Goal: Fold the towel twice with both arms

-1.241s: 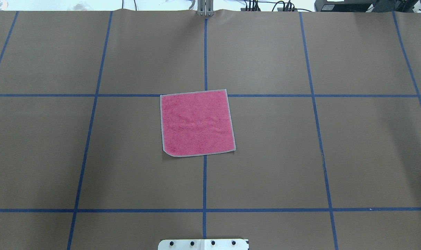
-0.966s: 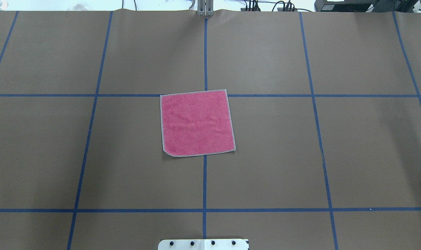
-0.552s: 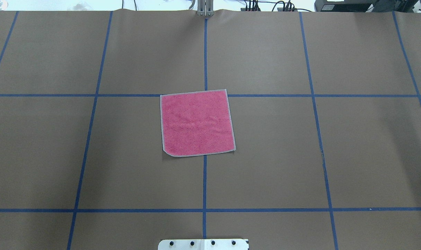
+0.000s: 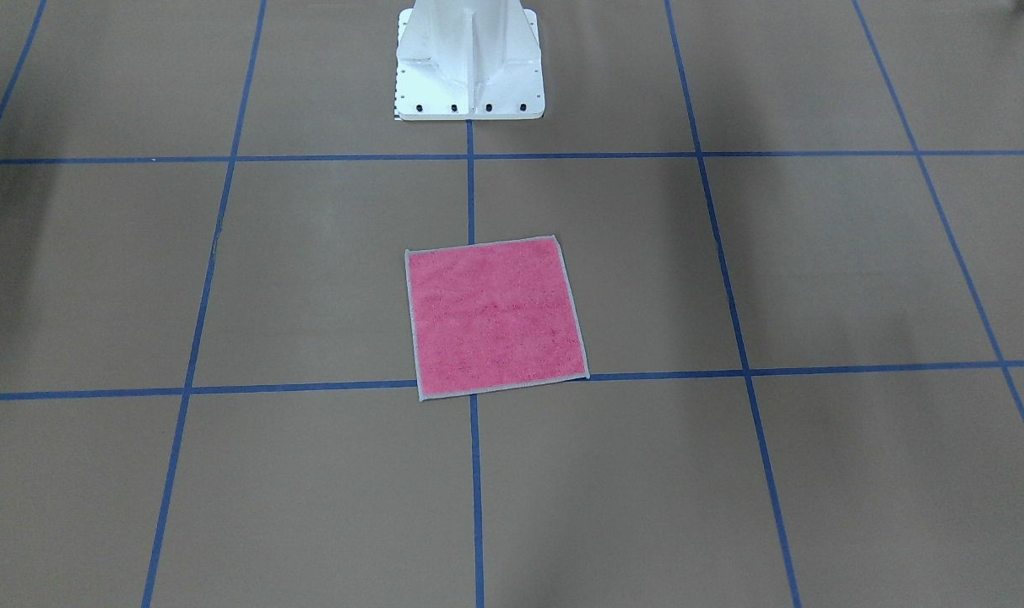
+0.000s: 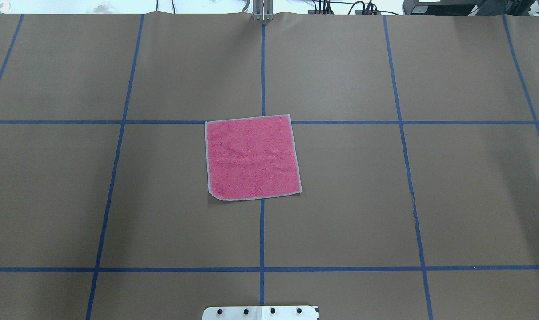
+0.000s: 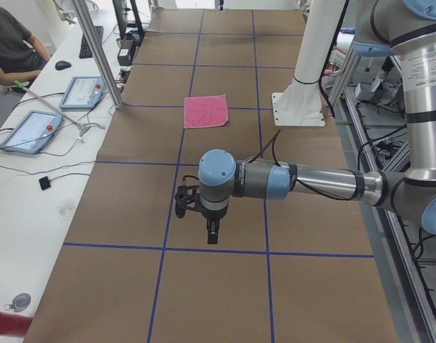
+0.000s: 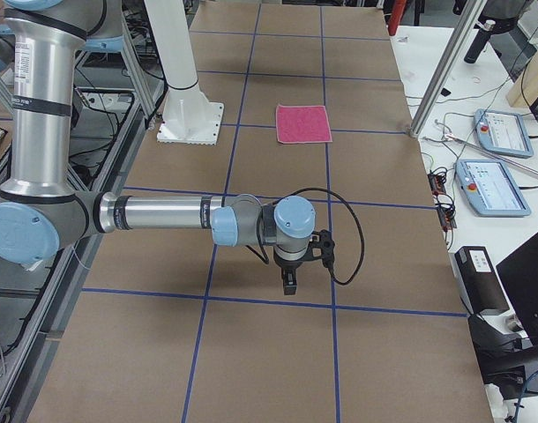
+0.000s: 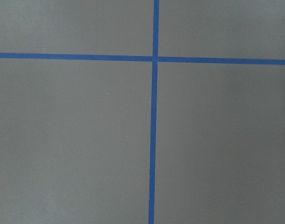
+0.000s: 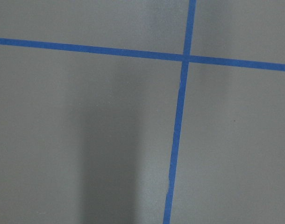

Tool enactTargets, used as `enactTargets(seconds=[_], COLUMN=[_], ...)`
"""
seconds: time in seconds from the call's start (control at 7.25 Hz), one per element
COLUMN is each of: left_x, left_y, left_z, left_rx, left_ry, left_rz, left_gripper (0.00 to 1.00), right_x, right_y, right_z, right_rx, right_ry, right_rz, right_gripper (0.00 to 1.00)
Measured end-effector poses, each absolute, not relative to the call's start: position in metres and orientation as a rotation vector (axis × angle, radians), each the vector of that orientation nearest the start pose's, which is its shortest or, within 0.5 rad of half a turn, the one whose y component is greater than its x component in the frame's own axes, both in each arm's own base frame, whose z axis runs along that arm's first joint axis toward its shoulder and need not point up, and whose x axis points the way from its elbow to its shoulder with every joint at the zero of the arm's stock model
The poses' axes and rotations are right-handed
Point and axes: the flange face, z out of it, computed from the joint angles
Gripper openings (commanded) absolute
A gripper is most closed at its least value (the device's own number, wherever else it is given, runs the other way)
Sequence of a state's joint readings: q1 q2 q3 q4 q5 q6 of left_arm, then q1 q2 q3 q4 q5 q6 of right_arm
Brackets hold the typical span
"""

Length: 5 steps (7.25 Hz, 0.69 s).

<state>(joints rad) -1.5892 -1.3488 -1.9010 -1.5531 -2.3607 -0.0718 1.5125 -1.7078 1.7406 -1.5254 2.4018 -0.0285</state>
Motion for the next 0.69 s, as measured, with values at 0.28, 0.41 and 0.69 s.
enactTargets(seconds=[0.28,0.41,0.69], left_x=[-0.070,-0.069,-0.068], left_y=[-0.400,-0.400,-0.400], left_z=[0.597,0.597,0.597], left_rx=[0.064,0.064,0.063], left_ry=[0.792,0.793,0.799], left_rz=[-0.050,-0.050,-0.047], left_gripper=[1.00,1.00,1.00], right_x=[0.032,0.030,0.004], right_y=[-0.440,-0.439,-0.441], right_z=[0.629,0.629,0.622], right_rx=[0.084,0.081,0.044], right_ry=[-0.841,-0.858,-0.893], right_rz=[-0.126,-0.126,-0.123], right_gripper=[1.00,1.00,1.00])
